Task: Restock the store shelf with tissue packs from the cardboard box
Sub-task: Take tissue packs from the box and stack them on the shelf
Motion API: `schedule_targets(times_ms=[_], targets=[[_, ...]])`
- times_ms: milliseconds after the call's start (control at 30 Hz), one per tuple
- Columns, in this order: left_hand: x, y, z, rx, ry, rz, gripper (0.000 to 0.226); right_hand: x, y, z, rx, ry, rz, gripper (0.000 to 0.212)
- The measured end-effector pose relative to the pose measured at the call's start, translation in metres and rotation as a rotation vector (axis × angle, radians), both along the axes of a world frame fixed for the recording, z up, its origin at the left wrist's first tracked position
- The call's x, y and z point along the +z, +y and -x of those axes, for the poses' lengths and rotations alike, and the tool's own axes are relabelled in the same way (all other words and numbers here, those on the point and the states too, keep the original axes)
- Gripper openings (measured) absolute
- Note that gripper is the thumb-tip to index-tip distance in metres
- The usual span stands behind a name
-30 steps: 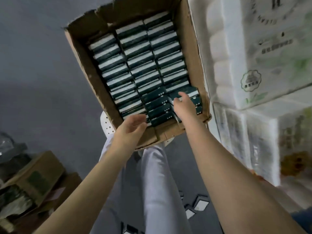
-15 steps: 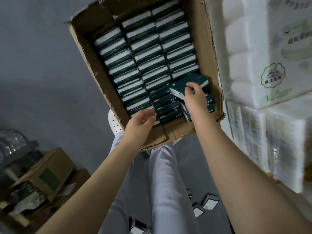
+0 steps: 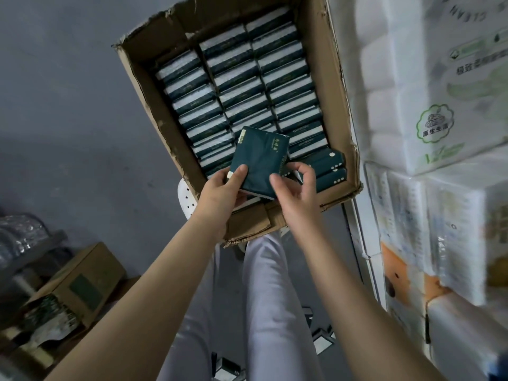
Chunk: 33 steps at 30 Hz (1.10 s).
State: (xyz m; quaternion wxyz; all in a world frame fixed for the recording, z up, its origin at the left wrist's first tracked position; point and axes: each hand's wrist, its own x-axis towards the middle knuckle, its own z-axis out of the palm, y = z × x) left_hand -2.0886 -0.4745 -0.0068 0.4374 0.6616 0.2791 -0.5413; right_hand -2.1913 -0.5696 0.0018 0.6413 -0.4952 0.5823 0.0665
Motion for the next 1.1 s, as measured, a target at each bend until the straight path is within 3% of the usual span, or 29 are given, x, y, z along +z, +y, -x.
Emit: schedule_targets(times_ms=[233, 433, 733, 933, 1100], targets=[[-0.004, 0.016, -0.001, -0.051, -0.025, -0.064, 0.042, -0.043, -0.039, 0.014, 0.148, 0.361, 0.156, 0.041], [-0.01, 0.023, 0.0, -0.064, -0.031, -0.082, 0.044, -0.072, -0.061, 0.018, 0.14, 0.438, 0.041, 0.041], [-0.014, 0.024, -0.003, -0.049, -0.036, -0.073, 0.041, -0.104, -0.064, 0.01, 0.344, 0.627, -0.009, 0.047], [0.003, 0.021, -0.004, 0.019, -0.072, -0.087, 0.019, -0.071, -0.059, 0.006, 0.278, 0.475, 0.136, 0.027], [0.049, 0.009, -0.016, 0.029, -0.159, -0.063, 0.018, -0.005, -0.057, -0.017, 0.16, 0.269, 0.279, 0.022]])
